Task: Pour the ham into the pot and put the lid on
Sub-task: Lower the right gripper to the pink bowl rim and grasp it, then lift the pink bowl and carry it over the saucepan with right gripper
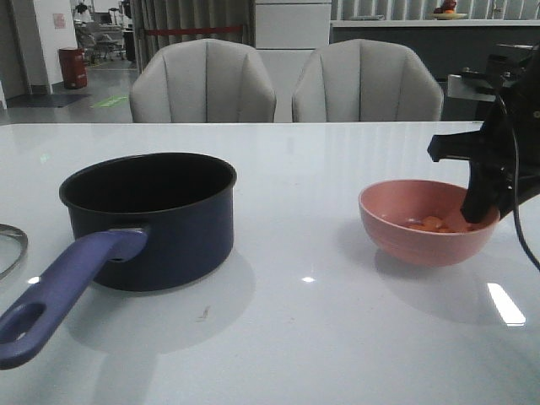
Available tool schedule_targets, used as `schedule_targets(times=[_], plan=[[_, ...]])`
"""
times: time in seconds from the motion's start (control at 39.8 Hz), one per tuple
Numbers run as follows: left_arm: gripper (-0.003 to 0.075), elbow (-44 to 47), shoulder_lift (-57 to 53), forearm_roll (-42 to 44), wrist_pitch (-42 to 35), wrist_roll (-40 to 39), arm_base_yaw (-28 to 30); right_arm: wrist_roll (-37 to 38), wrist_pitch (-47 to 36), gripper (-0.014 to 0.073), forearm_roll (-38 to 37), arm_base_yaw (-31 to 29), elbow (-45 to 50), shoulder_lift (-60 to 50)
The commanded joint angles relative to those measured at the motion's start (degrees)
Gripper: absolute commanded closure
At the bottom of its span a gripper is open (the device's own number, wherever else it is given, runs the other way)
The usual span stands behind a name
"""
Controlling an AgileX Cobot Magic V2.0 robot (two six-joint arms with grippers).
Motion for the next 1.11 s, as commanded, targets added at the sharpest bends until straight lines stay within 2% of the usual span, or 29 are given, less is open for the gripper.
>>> schedule_targets(times=[0.0,0.3,0.45,0.6,0.83,1.08], plan=[[0.0115,-1.5,0.7,0.0,-4.4,0.0,-0.3,-0.3,1.8,0.0458,-0.5,1.3,-5.0,-4.1],[0.0115,-1.5,0.7,0.0,-4.4,0.0,-0.3,-0.5,5.0,0.0458,-2.5,13.8,-17.9,-7.4],[0.0115,-1.5,0.7,0.0,-4.4,0.0,-0.3,-0.5,1.4,0.0458,-3.3,21.7,-21.9,-7.2],[0.0115,-1.5,0.7,0.0,-4.4,0.0,-0.3,-0.4,-10.6,0.0458,-5.0,26.6,-22.1,-7.0],[0.0115,-1.5,0.7,0.0,-4.4,0.0,-0.3,-0.4,-32.7,0.0458,-7.1,28.9,-16.7,-6.7],[0.0115,-1.5,0.7,0.0,-4.4,0.0,-0.3,-1.1,-70.9,0.0458,-12.1,29.0,-2.1,-4.0]])
